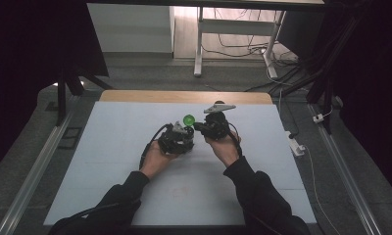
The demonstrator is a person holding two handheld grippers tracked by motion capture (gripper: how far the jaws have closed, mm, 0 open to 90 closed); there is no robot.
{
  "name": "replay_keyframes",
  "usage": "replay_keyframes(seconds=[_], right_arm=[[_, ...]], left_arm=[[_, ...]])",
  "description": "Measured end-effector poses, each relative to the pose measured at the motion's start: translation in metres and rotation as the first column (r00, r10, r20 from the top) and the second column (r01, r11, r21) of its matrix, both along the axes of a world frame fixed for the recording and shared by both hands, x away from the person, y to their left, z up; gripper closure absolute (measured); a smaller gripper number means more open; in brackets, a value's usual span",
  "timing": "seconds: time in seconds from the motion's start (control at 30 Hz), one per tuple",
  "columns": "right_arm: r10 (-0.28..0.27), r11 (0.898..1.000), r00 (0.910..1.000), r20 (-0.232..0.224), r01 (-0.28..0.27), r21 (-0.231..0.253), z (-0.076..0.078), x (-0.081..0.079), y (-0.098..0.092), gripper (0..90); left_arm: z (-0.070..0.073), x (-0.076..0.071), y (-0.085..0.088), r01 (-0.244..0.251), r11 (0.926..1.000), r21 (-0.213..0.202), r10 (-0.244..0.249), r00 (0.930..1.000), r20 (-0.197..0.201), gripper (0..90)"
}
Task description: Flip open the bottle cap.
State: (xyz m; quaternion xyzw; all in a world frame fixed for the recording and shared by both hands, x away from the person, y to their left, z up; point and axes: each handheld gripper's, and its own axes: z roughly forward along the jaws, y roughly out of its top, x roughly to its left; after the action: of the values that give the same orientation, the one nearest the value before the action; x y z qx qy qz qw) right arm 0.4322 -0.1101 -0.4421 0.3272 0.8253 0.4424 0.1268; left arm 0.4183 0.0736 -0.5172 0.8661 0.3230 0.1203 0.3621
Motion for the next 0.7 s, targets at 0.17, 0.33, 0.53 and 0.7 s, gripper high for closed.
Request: replay_keyframes(seconds=[0.17, 0.33, 0.53, 0.7], right_arm=[[0.008, 1.0, 1.0, 0.0, -0.008, -0.008, 0.001, -0.004, 0.001, 81.0], [0.012, 1.0, 0.9999, 0.0, -0.012, -0.013, 0.003, -0.009, 0.0, 74.7], [0.026, 0.999, 0.9996, -0.009, -0.026, -0.023, 0.004, -0.017, 0.0, 64.7], [0.036, 0.999, 0.9992, -0.02, -0.036, -0.025, 0.002, -0.021, 0.0, 58.5]], left_arm=[[0.003, 0.0, 0.0, 0.01, 0.9999, 0.007, -0.01, 0.9999, 0.0, 49.6], [0.008, -0.003, 0.001, 0.011, 0.9999, -0.001, -0.011, 0.9999, 0.009, 45.2], [0.014, -0.006, 0.007, 0.007, 0.9999, -0.011, -0.008, 0.9999, -0.008, 39.1], [0.018, -0.009, 0.014, 0.002, 0.9993, -0.036, -0.004, 0.9989, -0.046, 34.9]])
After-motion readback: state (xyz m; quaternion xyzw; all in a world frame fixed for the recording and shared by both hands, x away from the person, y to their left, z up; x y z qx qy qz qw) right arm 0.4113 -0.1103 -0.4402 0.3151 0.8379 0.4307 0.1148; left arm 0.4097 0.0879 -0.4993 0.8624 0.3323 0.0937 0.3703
